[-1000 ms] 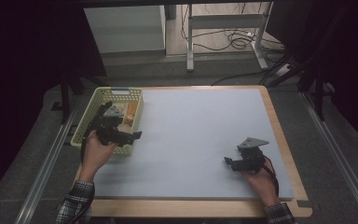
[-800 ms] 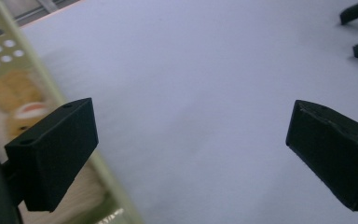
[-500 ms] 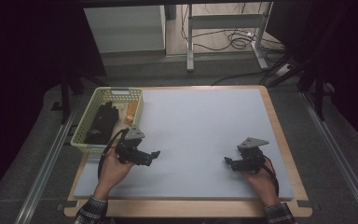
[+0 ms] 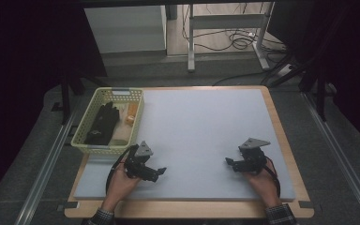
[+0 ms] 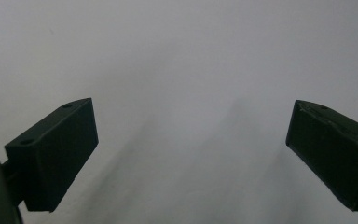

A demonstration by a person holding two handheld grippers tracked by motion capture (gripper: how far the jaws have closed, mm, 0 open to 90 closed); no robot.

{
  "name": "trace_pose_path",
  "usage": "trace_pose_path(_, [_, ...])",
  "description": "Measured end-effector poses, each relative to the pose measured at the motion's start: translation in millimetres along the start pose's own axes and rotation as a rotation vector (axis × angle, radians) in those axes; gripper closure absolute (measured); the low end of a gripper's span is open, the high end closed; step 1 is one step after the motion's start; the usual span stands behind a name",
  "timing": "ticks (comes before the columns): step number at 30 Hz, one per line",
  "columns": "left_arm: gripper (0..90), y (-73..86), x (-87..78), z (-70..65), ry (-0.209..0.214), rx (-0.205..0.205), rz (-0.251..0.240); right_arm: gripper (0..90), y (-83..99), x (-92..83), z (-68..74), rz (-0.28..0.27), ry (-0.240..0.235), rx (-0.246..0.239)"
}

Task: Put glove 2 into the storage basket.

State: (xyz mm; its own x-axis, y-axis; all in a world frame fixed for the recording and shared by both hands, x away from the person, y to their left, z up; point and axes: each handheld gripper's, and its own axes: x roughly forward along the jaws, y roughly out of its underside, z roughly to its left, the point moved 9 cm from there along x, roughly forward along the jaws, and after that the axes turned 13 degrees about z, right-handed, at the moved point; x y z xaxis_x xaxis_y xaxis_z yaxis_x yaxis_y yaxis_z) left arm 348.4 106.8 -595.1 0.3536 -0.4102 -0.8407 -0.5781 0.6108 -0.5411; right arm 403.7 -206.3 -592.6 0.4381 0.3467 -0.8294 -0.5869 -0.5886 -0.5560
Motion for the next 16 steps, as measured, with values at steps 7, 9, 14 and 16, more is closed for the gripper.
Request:
trace_pose_path(7, [2.8,12.0,14.3,-2.5,0.012,-0.009,0.024,22.9,0.0,0.0,0.0,0.0,0.0,0.0])
trace_pose_path(9, [2.0,12.2,14.8,-2.6,0.015,-0.009,0.029,22.8,0.0,0.0,-0.1,0.0,0.0,0.0])
trace_pose_path(14, [1.9,12.3,15.1,-3.0,0.011,-0.008,0.031,22.7,0.8,0.0,0.1,0.0,-0.003,0.003])
trace_pose_path(16, [1.9,12.3,15.1,-3.0,0.012,-0.008,0.031,22.6,0.6,0.1,0.2,0.002,0.001,0.002])
